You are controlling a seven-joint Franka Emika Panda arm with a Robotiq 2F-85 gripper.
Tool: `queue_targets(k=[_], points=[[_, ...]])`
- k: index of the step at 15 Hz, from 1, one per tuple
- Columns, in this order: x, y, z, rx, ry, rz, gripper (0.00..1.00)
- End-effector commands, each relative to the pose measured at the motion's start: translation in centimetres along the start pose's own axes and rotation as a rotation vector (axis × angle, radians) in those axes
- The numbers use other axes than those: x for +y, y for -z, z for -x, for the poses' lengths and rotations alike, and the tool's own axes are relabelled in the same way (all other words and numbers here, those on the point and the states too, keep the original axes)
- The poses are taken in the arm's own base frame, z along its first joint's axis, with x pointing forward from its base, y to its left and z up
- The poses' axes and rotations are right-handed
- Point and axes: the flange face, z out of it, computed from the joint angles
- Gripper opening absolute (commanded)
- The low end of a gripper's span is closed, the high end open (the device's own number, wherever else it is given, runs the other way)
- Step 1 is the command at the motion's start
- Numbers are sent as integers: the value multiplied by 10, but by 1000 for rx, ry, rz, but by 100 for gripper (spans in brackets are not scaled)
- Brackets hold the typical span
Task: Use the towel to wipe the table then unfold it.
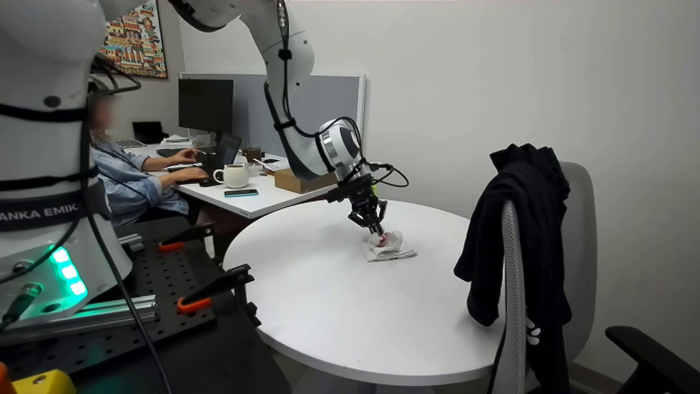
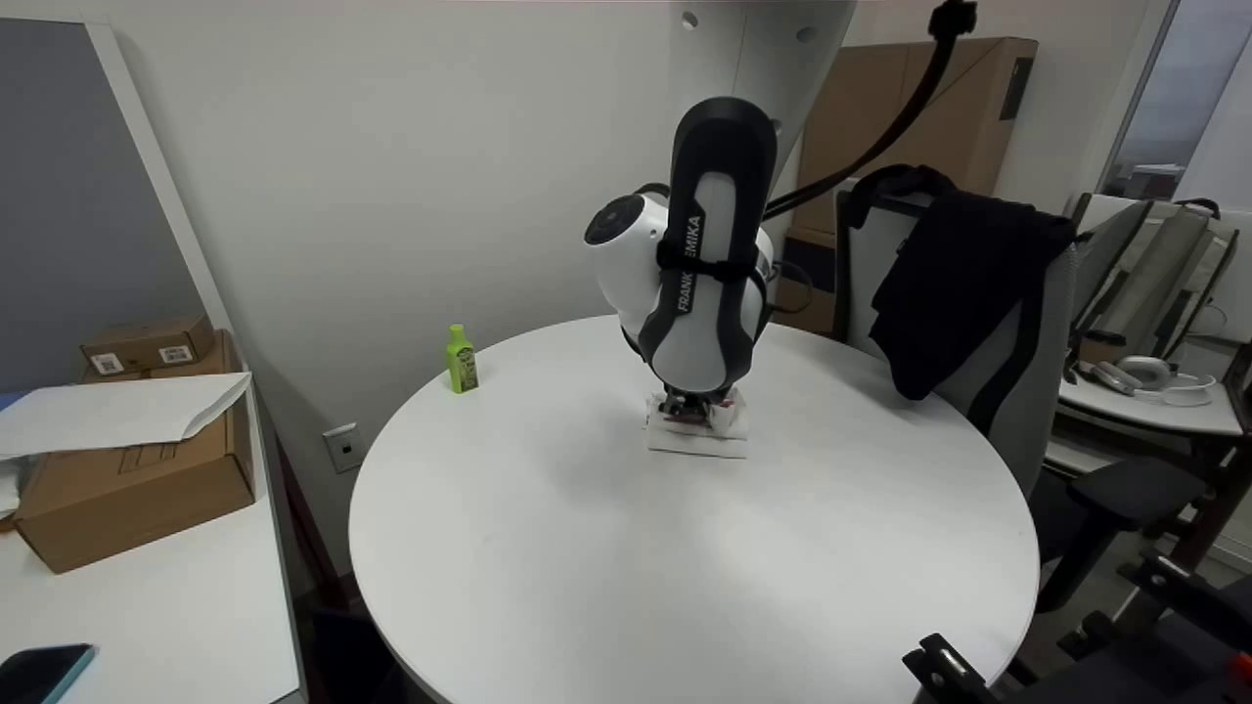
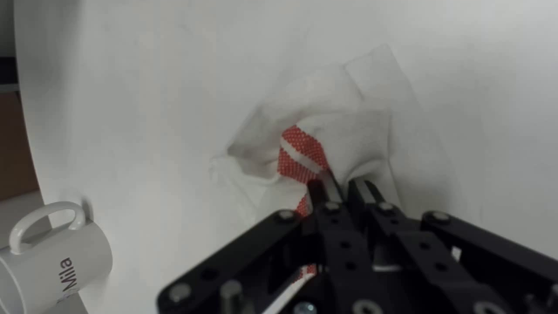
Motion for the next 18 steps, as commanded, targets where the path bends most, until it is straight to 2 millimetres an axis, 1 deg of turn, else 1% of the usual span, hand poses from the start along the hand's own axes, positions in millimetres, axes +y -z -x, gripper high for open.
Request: queue_targets(k=[1,3,6,8,11,13,18], points=[[26,25,-1,26,-95,-20,2],[45,42,-1,40,-156,-51,2],[84,83,-1,76,-268,-125,2],[111,119,0,113,-345,-158,2],[151,179,2,160,-442,-173,2],[179,224,7,175,-494,-201,2],[240,326,23,227,-632,-241,2]])
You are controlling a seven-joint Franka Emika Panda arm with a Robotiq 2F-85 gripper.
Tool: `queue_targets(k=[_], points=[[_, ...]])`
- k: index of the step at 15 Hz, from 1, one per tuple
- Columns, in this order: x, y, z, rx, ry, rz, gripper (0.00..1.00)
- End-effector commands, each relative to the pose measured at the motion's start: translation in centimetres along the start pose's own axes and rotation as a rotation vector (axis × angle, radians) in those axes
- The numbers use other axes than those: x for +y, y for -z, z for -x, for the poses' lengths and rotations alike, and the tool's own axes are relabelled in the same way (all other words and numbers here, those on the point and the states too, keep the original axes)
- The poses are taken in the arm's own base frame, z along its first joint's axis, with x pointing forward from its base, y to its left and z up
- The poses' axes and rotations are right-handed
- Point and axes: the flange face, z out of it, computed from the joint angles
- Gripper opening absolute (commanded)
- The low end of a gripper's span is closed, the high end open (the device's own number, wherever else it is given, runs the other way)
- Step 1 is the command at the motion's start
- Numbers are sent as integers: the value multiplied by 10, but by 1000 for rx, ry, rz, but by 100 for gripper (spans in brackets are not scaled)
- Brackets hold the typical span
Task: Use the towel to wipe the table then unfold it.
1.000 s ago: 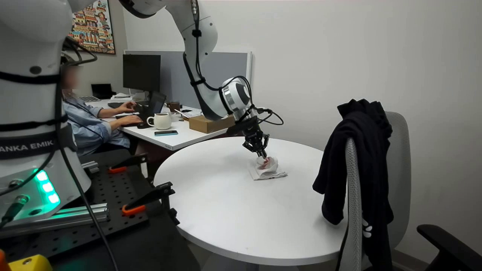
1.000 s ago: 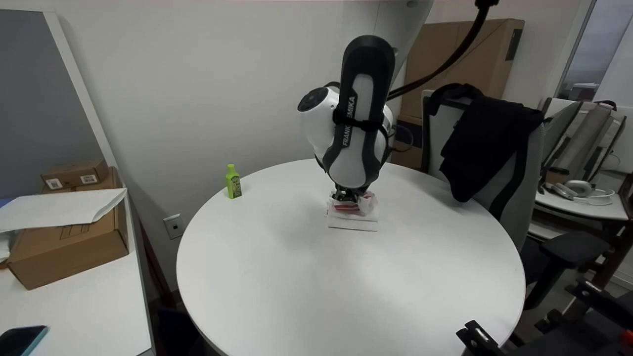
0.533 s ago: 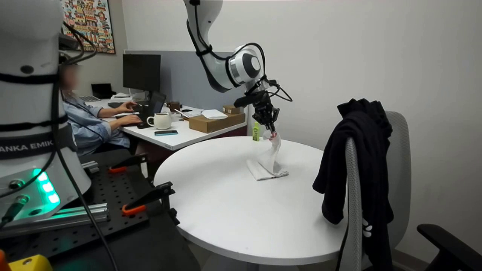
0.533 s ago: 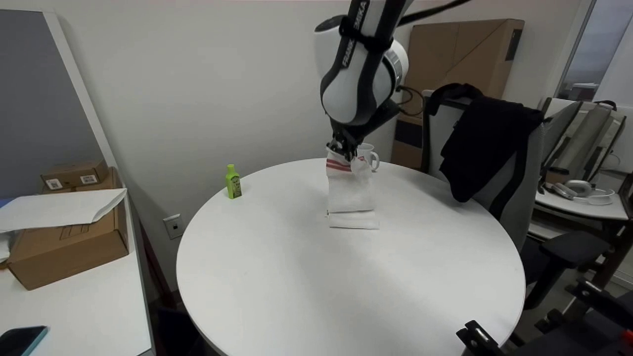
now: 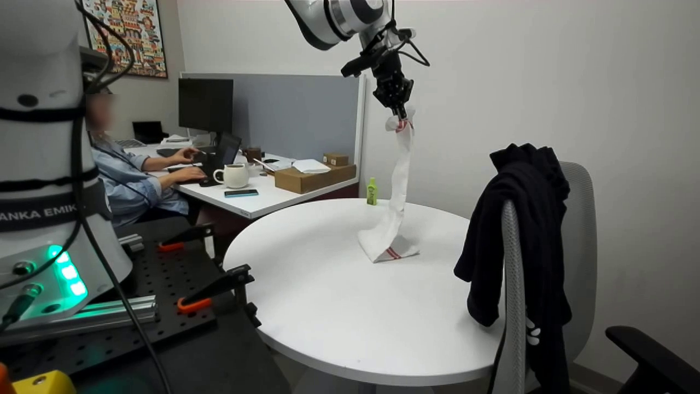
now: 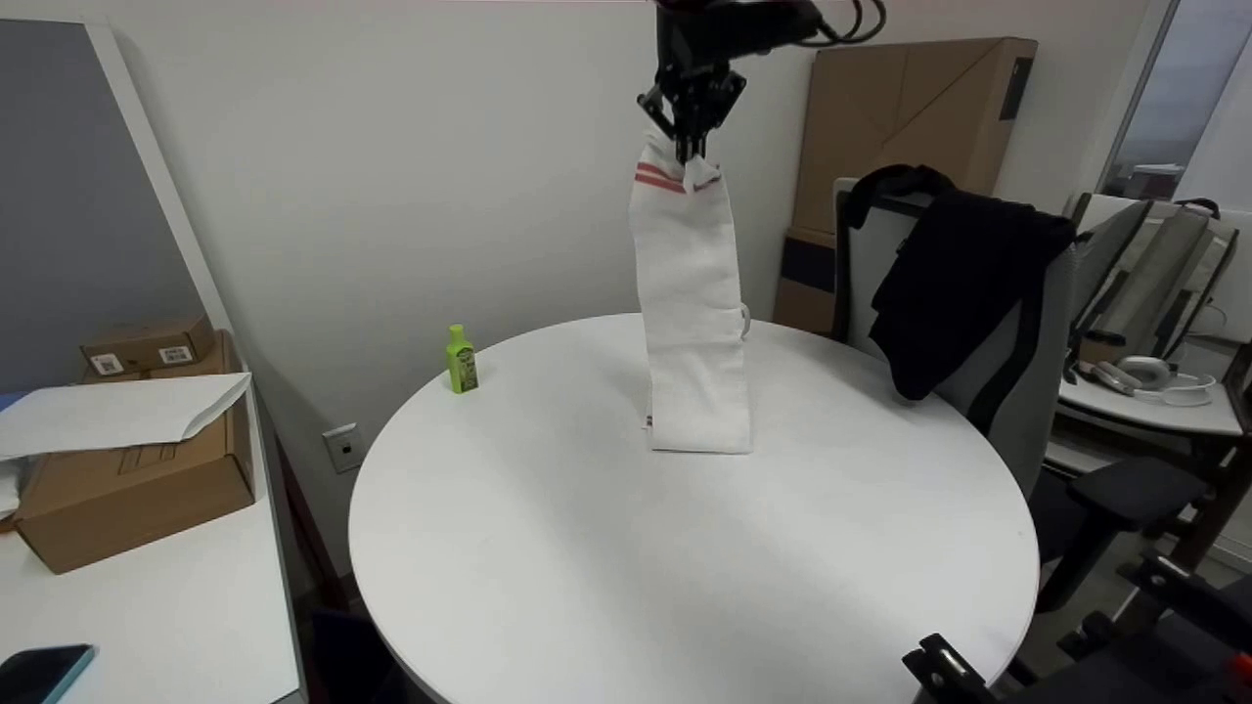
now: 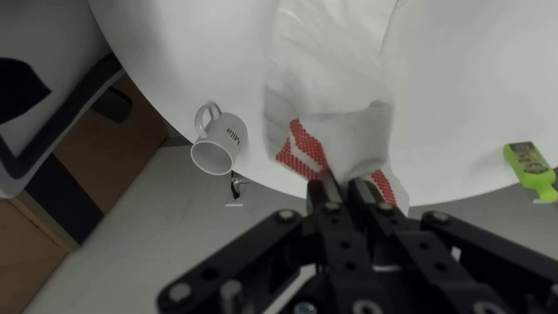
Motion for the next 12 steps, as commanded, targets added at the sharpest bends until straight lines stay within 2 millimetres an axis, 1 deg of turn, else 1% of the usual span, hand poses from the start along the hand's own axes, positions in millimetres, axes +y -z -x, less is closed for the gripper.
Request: queue_targets(k=[1,6,9,12], points=[[24,77,-11,34,-82,-20,2],[63,165,-25,121,-176,3,2],[90,205,-28,177,-240,23,2],[126,242,-27,228,-317,41,2]])
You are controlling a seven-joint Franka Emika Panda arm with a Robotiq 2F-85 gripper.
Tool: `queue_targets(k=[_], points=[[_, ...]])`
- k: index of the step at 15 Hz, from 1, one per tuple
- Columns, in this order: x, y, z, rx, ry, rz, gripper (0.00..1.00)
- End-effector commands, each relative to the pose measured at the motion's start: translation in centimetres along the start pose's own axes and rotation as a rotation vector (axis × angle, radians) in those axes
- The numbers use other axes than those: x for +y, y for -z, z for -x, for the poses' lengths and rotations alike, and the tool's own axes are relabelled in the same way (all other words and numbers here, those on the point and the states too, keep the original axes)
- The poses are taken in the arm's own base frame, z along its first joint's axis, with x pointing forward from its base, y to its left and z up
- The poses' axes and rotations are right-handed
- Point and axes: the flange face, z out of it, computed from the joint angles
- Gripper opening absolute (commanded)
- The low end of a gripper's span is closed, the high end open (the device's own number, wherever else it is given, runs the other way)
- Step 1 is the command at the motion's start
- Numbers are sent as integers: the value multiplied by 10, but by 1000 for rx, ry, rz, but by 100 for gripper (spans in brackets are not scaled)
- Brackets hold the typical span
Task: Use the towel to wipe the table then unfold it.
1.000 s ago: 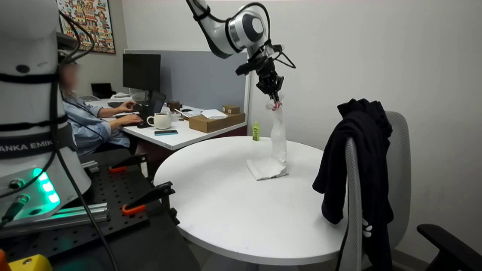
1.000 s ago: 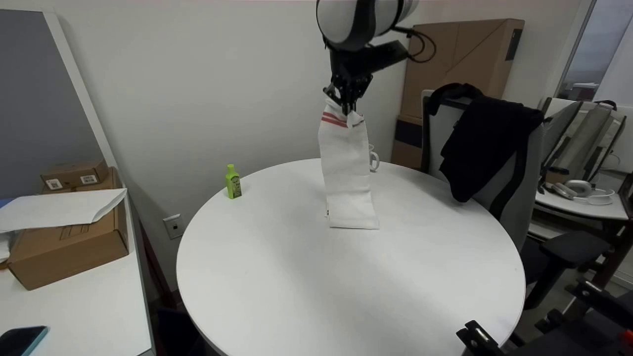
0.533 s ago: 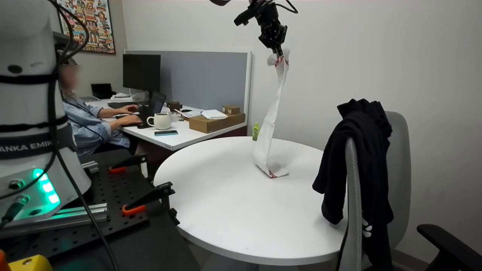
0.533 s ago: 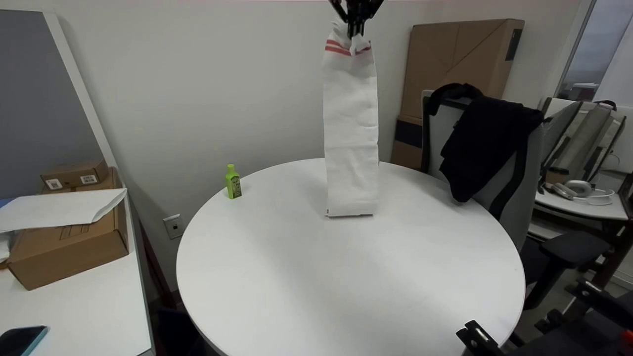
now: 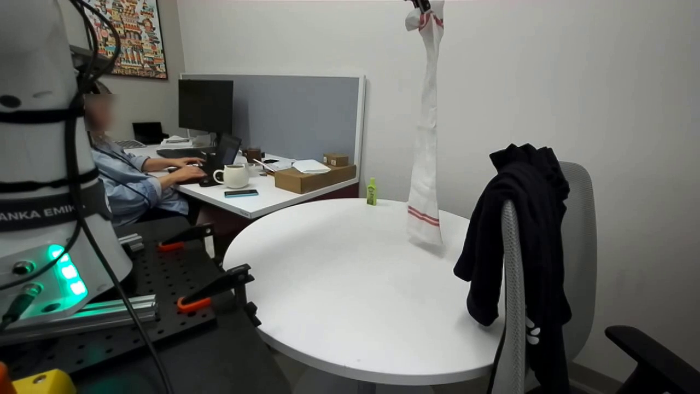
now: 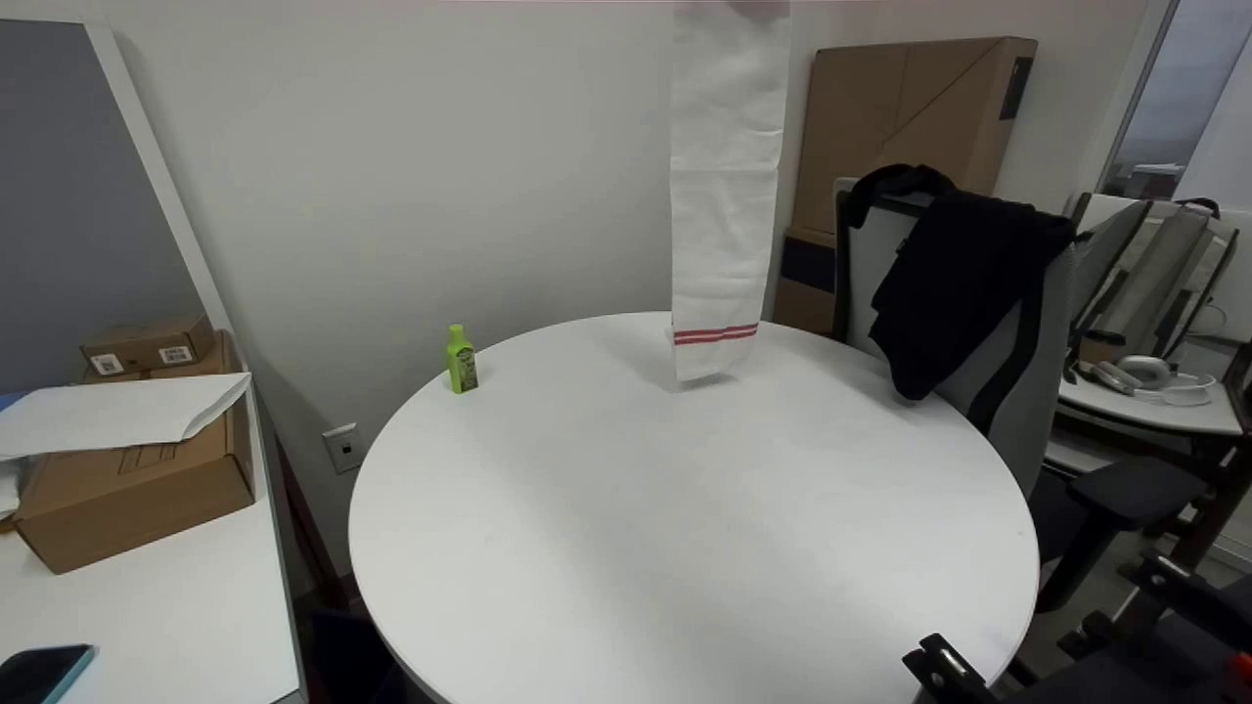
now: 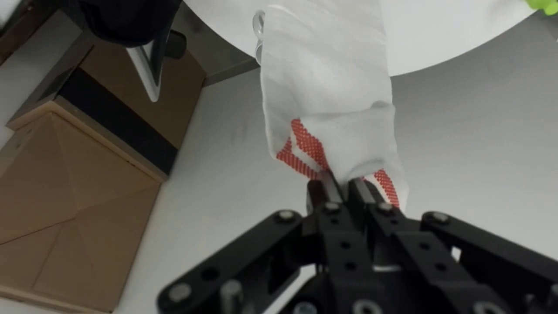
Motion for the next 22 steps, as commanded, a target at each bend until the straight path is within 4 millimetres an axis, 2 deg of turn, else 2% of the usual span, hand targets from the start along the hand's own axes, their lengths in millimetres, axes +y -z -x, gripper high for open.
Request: queue_targets(k=[1,4,6,8,11,12,14,18,22], points=[[38,42,-14,48,-98,34,2],[68,59,-17,80,-157,47,2],[73,59,-13,77,-159,44,2],[65,50,-5,59,-138,42,2],[45,27,12,9,-102,18,2],[44,18,16,-5,-103,16,2],[53,5,20,-17,-129,22,2],[100,-16,27,-60,-238,32,2],[154,-17,28,-64,-379,26,2]])
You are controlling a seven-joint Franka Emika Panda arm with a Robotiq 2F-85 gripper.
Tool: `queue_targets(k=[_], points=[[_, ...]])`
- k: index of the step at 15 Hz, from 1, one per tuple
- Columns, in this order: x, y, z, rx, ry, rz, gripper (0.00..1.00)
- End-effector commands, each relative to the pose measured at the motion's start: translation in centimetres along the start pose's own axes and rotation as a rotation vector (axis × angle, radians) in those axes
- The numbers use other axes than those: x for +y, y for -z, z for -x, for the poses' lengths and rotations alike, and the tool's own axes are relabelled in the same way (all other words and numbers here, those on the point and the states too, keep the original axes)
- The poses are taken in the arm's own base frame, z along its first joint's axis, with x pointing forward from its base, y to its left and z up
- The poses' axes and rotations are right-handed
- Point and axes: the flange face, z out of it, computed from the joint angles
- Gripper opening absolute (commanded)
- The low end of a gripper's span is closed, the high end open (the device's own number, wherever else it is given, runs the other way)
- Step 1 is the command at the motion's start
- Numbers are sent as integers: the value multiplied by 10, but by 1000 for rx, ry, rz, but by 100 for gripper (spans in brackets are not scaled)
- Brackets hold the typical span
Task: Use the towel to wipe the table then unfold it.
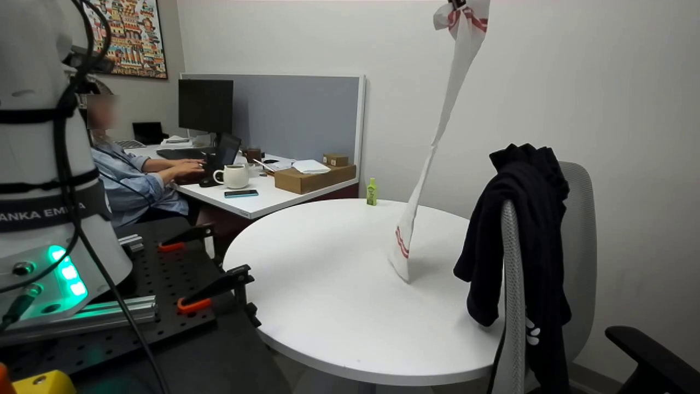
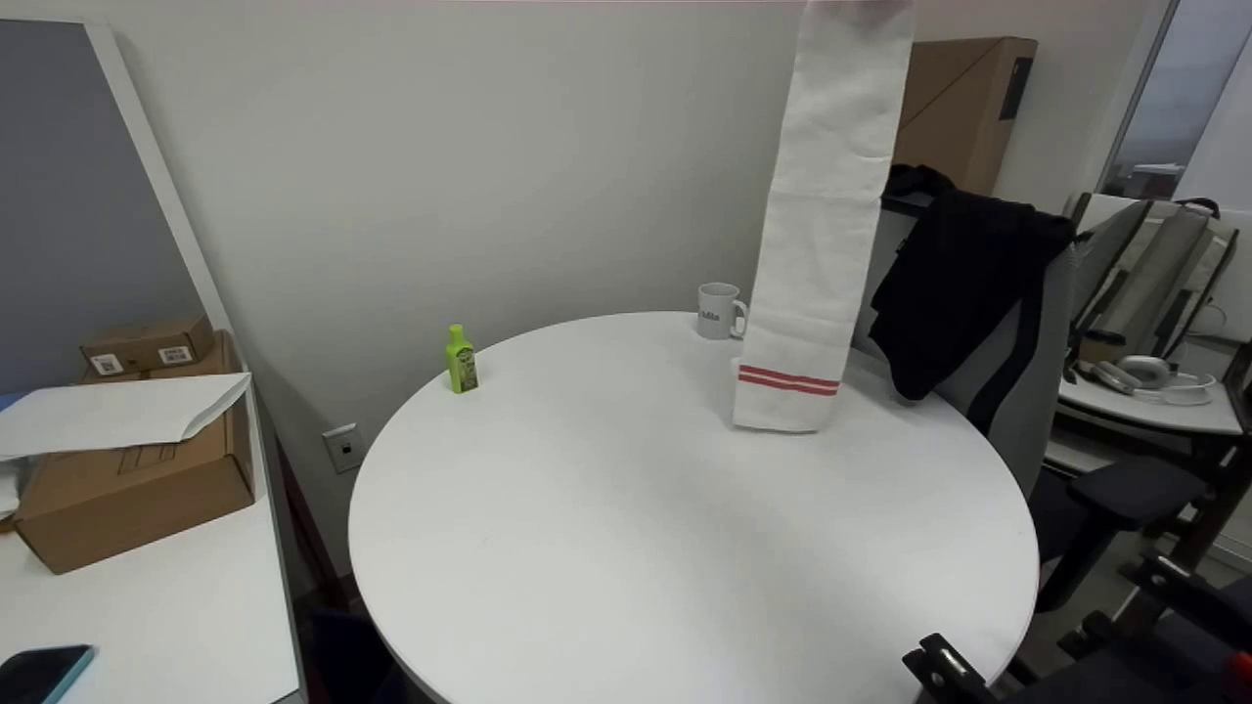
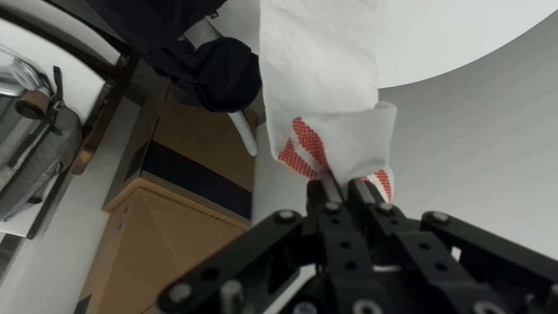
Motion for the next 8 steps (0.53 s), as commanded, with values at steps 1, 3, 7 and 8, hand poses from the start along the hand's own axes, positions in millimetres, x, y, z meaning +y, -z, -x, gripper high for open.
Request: queue_targets(k=[1,3,7,8], points=[[37,4,-9,10,-122,-37,2],[49,3,-11,10,-157,-47,2],[38,-8,5,-11,-159,-105,2],[28,-18,16,-27,-146,-128,2]])
